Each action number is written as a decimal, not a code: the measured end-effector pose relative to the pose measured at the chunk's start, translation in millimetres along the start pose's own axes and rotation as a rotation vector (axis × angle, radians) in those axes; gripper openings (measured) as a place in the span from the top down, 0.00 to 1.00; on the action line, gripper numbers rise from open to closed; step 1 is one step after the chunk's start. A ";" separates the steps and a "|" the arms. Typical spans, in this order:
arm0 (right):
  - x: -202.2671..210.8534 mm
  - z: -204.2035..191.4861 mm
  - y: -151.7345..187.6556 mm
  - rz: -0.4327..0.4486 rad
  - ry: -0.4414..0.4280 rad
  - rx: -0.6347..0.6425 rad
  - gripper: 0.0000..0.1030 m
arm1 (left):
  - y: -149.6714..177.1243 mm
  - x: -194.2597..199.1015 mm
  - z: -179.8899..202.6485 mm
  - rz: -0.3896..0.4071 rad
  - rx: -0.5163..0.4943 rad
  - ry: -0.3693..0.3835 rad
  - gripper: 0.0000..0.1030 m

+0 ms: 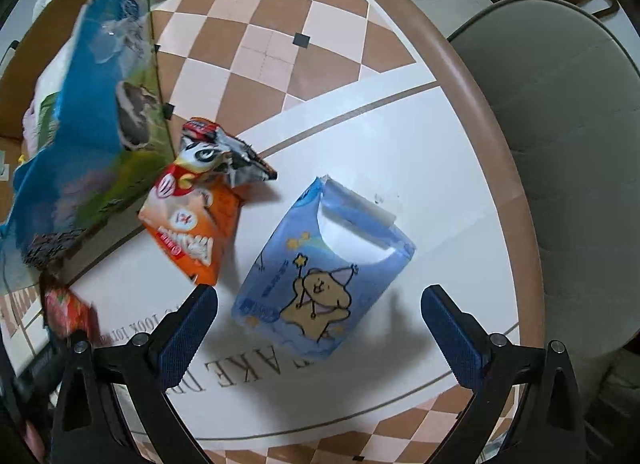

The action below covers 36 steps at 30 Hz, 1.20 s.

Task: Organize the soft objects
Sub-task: 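Grasp the red snack packet with left tool while right tool grasps the blue tissue pack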

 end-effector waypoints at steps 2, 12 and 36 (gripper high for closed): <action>-8.0 1.3 -5.7 -0.012 0.002 -0.009 0.00 | 3.4 8.2 -6.4 0.006 -0.003 0.015 0.02; -40.3 5.2 1.0 -0.102 0.030 0.015 0.21 | -34.0 2.4 30.5 -0.064 0.020 0.170 0.02; -46.8 20.3 141.0 -0.223 0.035 0.318 0.48 | 93.5 -29.6 60.1 -0.094 -0.319 0.038 0.50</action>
Point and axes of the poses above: each gripper's, at about its wrist camera, not at the fingertips, and x roughly against the way its jaws point, z to its right, y to its underside, the point moved 2 cm from there along -x, roughly the way its jaws point, and after that the axes turned 5 degrees about z, right-handed, at the moved point
